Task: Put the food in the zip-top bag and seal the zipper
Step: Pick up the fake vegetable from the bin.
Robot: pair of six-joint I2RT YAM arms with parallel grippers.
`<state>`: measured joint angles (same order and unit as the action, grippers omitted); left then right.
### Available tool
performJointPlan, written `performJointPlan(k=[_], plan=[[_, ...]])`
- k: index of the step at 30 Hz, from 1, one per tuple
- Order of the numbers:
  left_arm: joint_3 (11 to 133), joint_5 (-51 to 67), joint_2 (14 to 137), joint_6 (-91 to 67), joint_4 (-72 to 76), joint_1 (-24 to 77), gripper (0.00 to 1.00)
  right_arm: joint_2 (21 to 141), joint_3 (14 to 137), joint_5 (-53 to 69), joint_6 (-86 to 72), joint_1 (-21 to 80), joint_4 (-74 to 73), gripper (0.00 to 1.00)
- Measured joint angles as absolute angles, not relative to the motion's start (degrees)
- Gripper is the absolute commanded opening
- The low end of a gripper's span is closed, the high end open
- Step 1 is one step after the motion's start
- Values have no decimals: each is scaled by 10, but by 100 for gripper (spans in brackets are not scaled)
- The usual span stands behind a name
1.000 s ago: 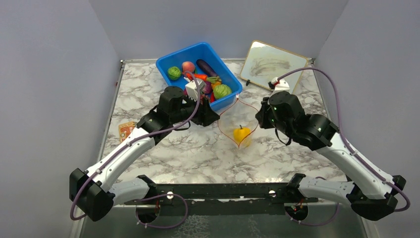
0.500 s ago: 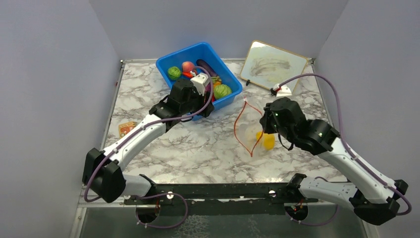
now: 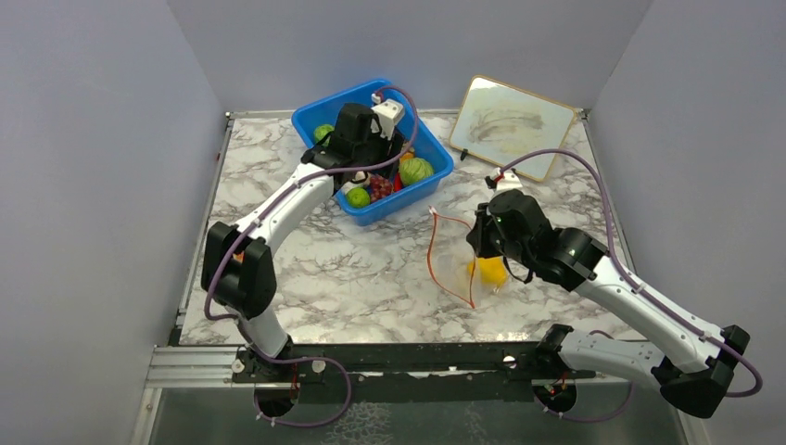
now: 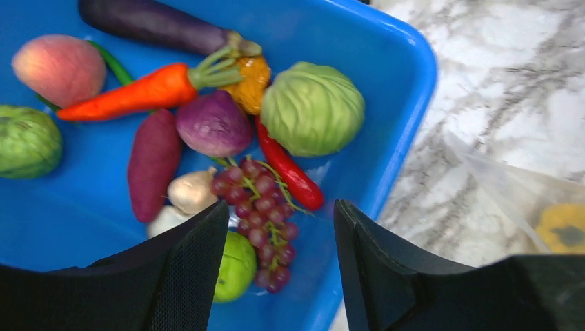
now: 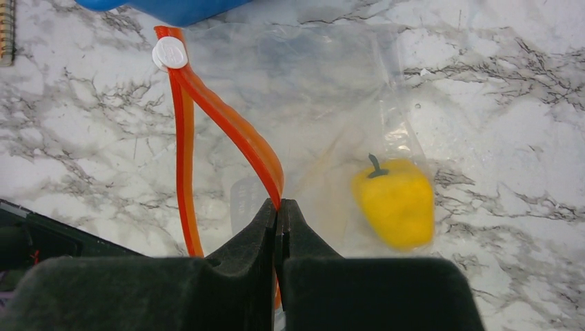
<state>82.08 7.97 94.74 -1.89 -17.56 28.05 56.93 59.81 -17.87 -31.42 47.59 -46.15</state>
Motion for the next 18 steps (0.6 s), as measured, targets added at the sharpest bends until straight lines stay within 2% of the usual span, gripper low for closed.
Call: performJointPlan(k=[7,11,14,18], plan=[[927,54,1069,29,-204,267,71,568,598,-158,-317,476,-449,1],[959,95,1116,24,-226,266,78,567,598,-157,-318,476,-449,1],[991,133,1145,5,-231,266,89,567,598,-156,-319,476,-449,1],[1027,171,1174,-19,-230,266,91,568,598,-155,-319,476,-449,1]])
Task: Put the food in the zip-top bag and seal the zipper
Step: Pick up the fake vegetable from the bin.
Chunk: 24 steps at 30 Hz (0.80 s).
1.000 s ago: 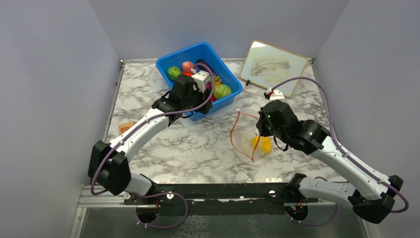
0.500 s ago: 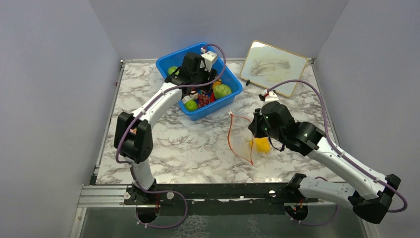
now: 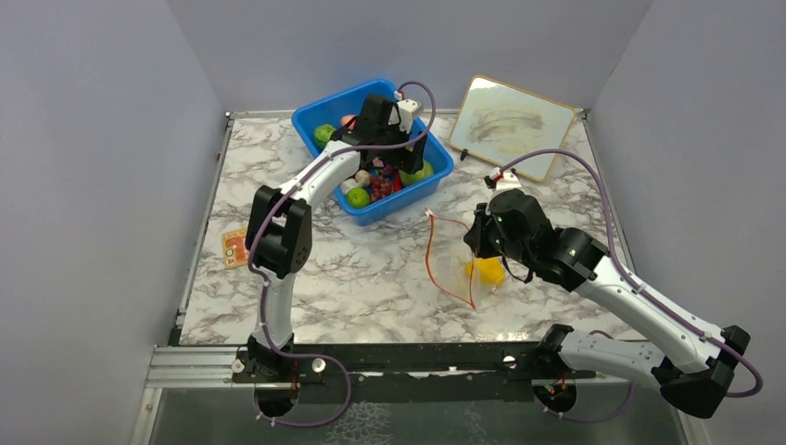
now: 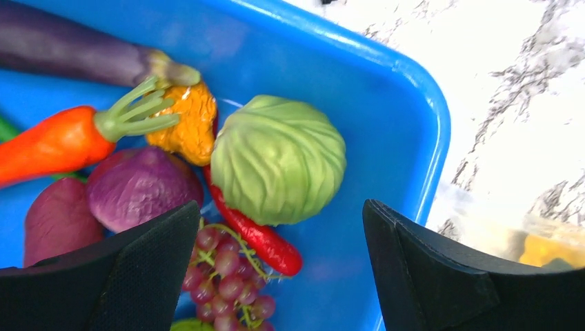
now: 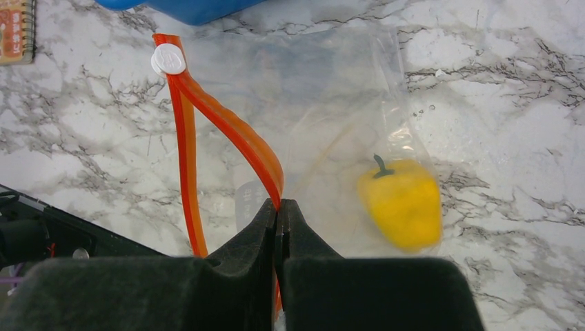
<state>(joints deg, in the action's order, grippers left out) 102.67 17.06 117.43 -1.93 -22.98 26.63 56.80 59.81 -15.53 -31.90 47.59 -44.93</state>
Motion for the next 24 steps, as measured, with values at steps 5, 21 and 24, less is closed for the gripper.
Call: performJointPlan(k=[5,21,24], plan=[[1067,194,1216,-44,-227,266,91,569,598,-155,-322,476,-449,1],[1103,206,1296,-68,-225,266,88,563,598,-149,-327,476,-449,1],[1105,206,1297,-68,-224,266,77,563,598,-149,-328,476,-449,1]])
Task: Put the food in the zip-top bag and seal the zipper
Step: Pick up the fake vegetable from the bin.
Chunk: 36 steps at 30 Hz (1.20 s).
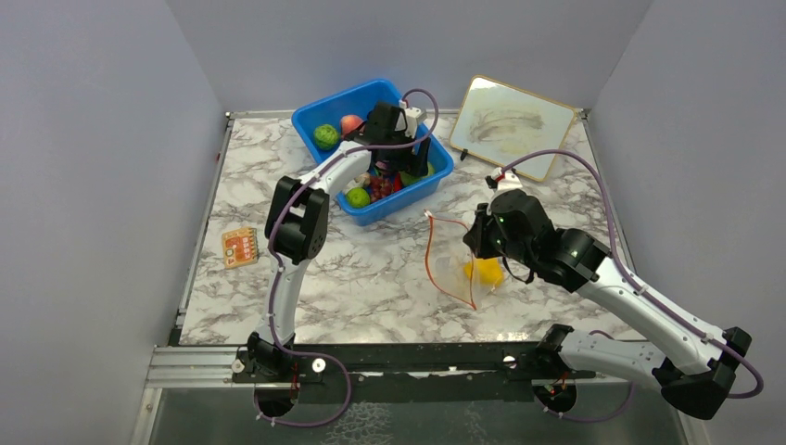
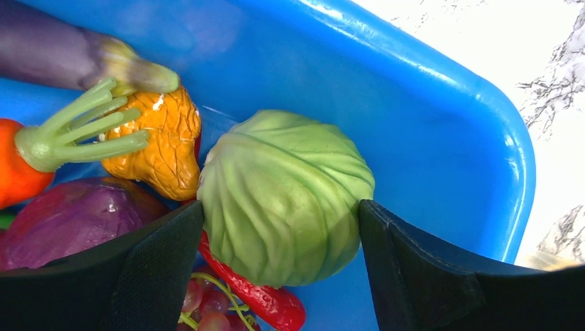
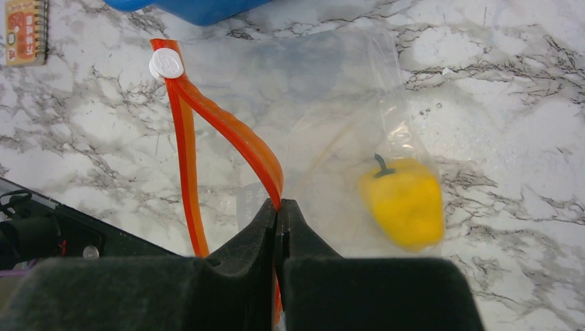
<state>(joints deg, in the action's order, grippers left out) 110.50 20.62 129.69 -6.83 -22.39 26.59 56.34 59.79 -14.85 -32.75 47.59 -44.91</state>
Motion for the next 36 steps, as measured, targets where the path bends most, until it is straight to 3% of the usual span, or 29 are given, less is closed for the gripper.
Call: performJointPlan(k=[5,11,21,36], plan=[[1109,206,1297,-67,-225,266,60,563,598,-149,-328,476,-449,1],[1109,202,1297,-66,-227,266,49,563,598,-149,-328,476,-449,1],[1103,189,1282,-65,-234,266,44,561,592,-148,-329,476,-446,1],[1034,150,1163,-84,-241,266,38,557,581,-146,-350,476,-434,1]])
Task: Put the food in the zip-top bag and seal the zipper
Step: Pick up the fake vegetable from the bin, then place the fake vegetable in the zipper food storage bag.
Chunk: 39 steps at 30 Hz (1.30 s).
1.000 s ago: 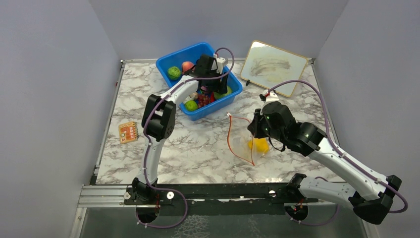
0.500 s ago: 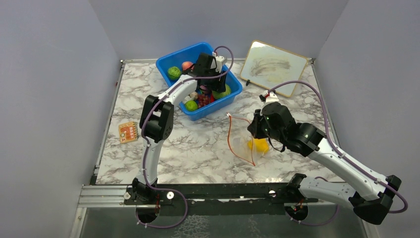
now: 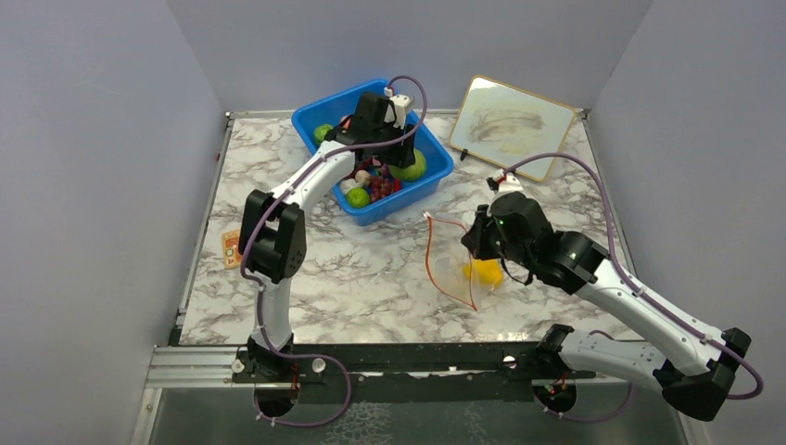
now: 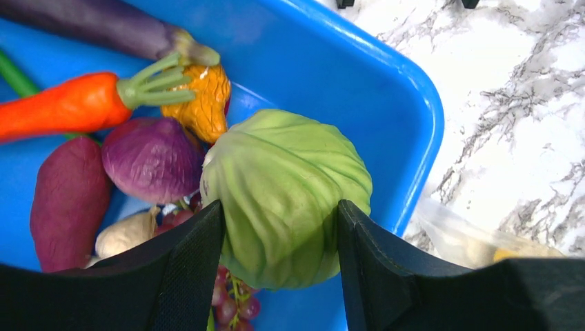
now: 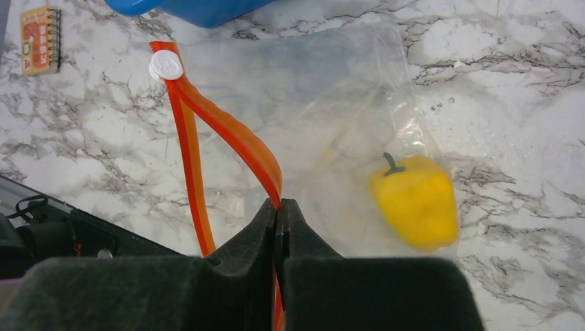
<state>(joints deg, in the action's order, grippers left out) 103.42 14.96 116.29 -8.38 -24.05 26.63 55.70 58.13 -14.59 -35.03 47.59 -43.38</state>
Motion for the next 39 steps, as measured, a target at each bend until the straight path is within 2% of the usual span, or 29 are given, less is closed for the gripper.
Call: performJointPlan(k=[19,30,39], plan=[[877,162,911,-110,-232,266,37,557,567,-140,-406,476,-384,1],[702,289,724,-164,-195,266,36,563,554,-140,-435,476,-365,1],[623,400,624,-234,-151,266,37,571,554,-140,-446,476,-358,1]])
